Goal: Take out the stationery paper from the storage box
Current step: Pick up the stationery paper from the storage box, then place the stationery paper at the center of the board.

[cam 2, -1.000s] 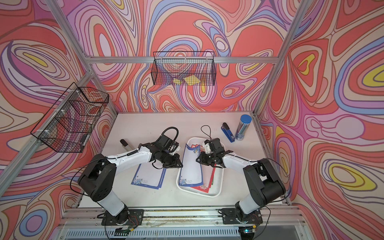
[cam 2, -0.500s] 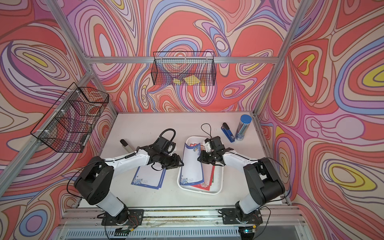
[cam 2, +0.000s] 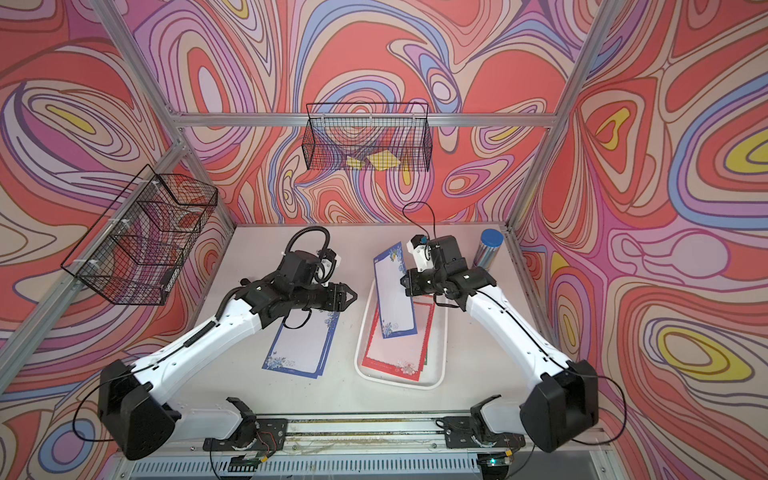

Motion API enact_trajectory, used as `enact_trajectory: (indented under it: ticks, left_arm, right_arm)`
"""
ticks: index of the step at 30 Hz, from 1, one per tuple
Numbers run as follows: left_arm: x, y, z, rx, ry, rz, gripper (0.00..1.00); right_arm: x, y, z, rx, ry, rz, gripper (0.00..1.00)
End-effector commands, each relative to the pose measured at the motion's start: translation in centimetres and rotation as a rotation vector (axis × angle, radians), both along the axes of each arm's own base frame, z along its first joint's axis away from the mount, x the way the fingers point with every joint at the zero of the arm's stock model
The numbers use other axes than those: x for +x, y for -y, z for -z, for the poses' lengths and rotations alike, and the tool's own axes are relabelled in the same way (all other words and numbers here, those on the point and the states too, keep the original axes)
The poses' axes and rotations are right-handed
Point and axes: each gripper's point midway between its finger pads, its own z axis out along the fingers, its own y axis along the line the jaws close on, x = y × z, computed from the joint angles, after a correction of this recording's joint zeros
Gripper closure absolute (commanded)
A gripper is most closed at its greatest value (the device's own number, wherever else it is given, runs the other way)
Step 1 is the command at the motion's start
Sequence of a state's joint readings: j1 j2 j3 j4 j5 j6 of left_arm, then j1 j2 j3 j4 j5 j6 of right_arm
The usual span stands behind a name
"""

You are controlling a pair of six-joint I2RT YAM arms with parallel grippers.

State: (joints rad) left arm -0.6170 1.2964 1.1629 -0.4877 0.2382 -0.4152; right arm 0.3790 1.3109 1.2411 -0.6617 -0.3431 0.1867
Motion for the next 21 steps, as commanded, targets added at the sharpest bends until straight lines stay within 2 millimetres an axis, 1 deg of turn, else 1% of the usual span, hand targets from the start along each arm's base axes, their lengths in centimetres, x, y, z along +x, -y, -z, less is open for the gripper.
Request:
enact_trajectory:
  ticks: [1,4,6,9,10,12,15,18,21]
  left_arm:
    - [0.0,-2.1,-4.8,0.116,0.261,0.062,0.37]
    - [-1.0,-3.0,-9.6,0.115,0.456,0.104,0.35]
    - [-2.4,-3.0,-12.2,0.085,0.580,0.170,0.31]
    - [-5.3,-2.4,-14.7,0.022,0.749,0.300,0.21]
    - [-6.3,-2.2,-15.2,0.003,0.799,0.350,0.19]
    - [-8.0,-1.8,-15.7,-0.029,0.876,0.430,0.17]
    - [-9.3,-1.1,-16.3,-0.085,0.948,0.498,0.16]
    - [-9.7,-0.5,-16.6,-0.132,0.945,0.534,0.18]
    - [-9.6,-0.4,-17.0,-0.147,0.946,0.523,0.20]
  right_arm:
    - [-0.9,0.8,-5.2,-0.065,0.188,-0.069,1.00]
    - [-1.8,1.3,-10.0,-0.099,0.418,-0.122,1.00]
    - [-2.9,1.3,-12.7,-0.096,0.577,-0.167,1.00]
    - [-5.2,0.8,-16.3,-0.043,0.765,-0.237,1.00]
    - [-6.1,0.5,-17.2,-0.022,0.814,-0.271,1.00]
    - [-7.6,-0.2,-18.5,0.024,0.880,-0.337,1.00]
    - [-9.8,-1.2,-20.0,0.106,0.953,-0.434,1.00]
    - [-12.0,-1.7,-21.5,0.204,1.022,-0.504,1.00]
    - [-13.7,-1.7,-22.9,0.300,1.083,-0.527,1.00]
